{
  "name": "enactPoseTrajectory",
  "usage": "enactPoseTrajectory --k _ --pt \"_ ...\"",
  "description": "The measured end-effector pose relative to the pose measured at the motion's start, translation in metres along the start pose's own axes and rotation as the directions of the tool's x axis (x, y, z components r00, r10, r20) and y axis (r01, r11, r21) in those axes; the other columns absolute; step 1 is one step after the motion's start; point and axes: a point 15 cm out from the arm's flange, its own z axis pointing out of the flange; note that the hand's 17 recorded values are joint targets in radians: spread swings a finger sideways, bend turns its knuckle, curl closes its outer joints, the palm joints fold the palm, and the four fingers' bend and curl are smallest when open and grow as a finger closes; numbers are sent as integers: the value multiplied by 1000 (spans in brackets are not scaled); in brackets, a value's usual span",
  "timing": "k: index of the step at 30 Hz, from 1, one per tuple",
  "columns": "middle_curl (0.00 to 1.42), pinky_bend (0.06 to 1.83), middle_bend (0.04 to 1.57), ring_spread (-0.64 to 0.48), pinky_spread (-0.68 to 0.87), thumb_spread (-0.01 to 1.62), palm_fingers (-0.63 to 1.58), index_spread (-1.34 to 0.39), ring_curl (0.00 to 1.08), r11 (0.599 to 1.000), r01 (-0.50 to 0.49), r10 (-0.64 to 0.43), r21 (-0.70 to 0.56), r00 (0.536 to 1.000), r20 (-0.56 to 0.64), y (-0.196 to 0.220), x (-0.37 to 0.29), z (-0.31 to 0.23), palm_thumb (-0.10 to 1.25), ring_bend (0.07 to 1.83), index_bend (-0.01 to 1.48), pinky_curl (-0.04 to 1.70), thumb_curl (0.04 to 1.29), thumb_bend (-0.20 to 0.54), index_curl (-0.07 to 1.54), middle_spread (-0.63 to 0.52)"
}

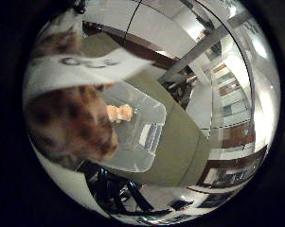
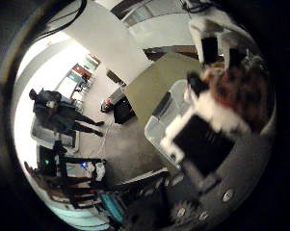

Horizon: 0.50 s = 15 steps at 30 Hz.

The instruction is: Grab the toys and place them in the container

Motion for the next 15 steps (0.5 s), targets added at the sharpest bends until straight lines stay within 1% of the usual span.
enactPoseTrajectory --k 1,2,3,5,6,7,8,10,15 --pt "527 1062 841 -194 -201 939 105 -424 503 1000 7 -7 -1 1000 -3 6 0 3 835 1119 617 660 615 -25 618 -177" --pt "479 986 742 -143 -62 982 -4 -433 442 1000 12 -12 -14 1000 0 15 -2 7 812 978 627 614 593 -27 588 -151" --pt "459 941 702 -111 2 995 -58 -435 411 999 14 -14 -29 1000 3 22 -3 11 801 914 609 586 584 -28 567 -139" --pt "402 812 580 -6 187 1029 -69 -441 333 999 18 -18 -36 1000 4 25 -3 14 764 753 522 502 551 -31 497 -97" --pt "383 769 535 30 240 1037 -53 -445 310 999 19 -19 -36 1000 4 26 -3 14 759 701 485 470 541 -26 472 -84" --pt "374 752 512 48 262 1043 -53 -446 300 999 24 -24 -33 1000 3 25 -3 14 752 678 463 458 533 -27 458 -80" --pt "355 716 455 73 307 1051 -32 -448 279 999 27 -27 -33 1000 2 25 -2 14 743 629 421 428 520 -27 432 -70" --pt "336 673 393 102 342 1058 -2 -456 259 999 27 -27 -30 1000 0 25 0 13 741 577 383 392 508 -23 409 -58" --pt "319 606 299 122 382 1068 76 -458 229 1000 9 -9 -10 1000 -21 20 18 -2 731 482 300 319 483 -22 371 -52"
